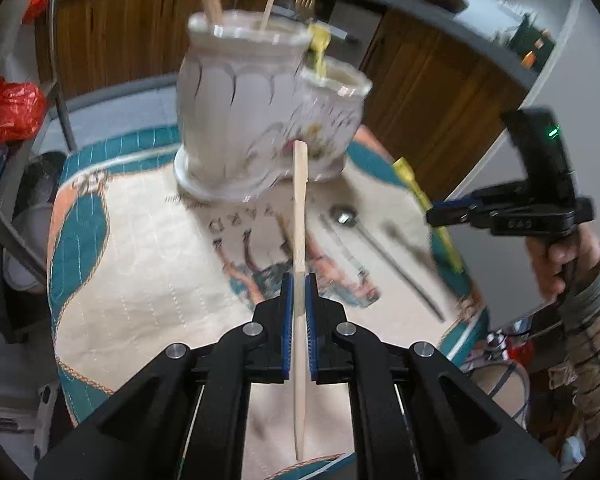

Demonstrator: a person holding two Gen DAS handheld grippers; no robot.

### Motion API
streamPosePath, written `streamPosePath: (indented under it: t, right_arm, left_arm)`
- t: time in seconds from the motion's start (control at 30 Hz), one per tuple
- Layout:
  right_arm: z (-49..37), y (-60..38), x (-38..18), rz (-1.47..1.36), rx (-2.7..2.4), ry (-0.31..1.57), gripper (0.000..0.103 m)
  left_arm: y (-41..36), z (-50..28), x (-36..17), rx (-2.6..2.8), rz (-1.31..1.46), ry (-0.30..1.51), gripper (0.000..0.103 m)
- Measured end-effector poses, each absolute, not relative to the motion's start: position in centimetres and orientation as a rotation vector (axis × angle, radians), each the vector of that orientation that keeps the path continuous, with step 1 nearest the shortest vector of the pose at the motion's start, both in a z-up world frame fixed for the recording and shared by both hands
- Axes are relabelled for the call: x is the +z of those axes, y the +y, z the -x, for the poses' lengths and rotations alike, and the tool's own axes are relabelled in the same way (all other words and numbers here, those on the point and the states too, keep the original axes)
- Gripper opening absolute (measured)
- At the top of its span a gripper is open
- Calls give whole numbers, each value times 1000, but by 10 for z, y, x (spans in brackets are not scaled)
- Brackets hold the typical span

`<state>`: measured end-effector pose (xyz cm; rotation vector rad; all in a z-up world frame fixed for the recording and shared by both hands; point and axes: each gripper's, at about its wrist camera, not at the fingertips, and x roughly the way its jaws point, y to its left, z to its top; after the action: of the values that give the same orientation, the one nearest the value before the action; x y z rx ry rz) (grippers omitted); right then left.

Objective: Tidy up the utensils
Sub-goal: 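Drop the chopstick into the taller holder while the right tool drops the yellow utensil into the shorter one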

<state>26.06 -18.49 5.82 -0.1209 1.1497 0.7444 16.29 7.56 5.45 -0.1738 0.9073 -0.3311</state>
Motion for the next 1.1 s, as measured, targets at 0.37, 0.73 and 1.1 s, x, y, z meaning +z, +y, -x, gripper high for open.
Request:
streamPosePath:
  t: [0.37,0.73,1.1]
  right_arm:
    - [-253,-197,73,-1,795,1035,11]
    - [-248,-196,117,-85,827,824,11]
    - [-269,-170,138,-129,854,665,11]
  left_arm:
    - [69,-160,85,-346,221,696,5]
    - [63,-168,131,-296,218,432,5]
    - [53,-207,163,-193,166,232,6]
